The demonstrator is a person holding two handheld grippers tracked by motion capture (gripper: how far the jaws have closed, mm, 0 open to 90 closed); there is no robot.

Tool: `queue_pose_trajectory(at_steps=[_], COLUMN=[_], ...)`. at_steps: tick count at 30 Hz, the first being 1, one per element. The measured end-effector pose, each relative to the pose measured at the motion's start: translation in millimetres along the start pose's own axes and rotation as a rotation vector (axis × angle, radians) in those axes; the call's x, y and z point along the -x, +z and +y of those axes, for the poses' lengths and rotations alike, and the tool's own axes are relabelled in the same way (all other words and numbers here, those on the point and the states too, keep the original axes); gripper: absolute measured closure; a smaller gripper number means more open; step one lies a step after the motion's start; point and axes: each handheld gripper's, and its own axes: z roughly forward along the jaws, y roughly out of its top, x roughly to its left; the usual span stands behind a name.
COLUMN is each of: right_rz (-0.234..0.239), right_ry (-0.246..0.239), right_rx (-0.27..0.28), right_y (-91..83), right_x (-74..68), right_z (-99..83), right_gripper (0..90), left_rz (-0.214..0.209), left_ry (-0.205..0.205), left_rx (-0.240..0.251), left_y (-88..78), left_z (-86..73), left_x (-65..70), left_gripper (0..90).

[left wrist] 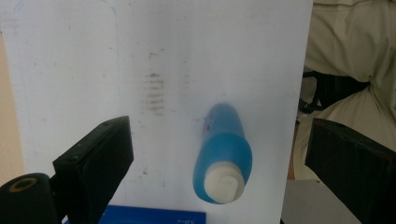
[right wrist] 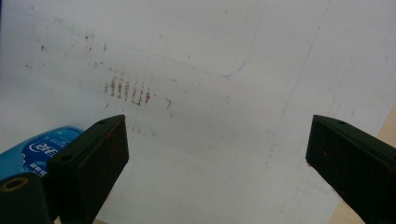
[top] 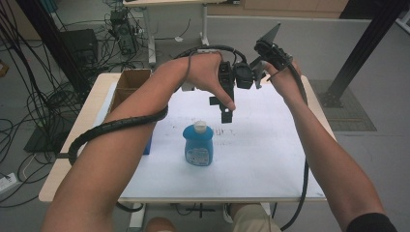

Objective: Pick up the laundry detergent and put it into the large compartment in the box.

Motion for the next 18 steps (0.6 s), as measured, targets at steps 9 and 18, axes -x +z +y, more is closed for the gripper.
queue_pose_trajectory(at_steps=[9, 18], right_rz=[-0.004, -0.005], right_ry=[-0.001, 0.002], right_rx=[0.0, 0.001], right_y=[-0.2, -1.0], right_x=[-0.9, -1.9], right_z=[-0.5, -2.2], right_gripper=[5.9, 5.9], left_rz=[0.002, 0.001], left_ry=[-0.002, -0.018], left_rx=[-0.001, -0.013], left_y=[-0.6, -1.5], left_z=[-2.9, -10.1], left_x=[1.0, 1.3], left_gripper=[8.0, 8.0])
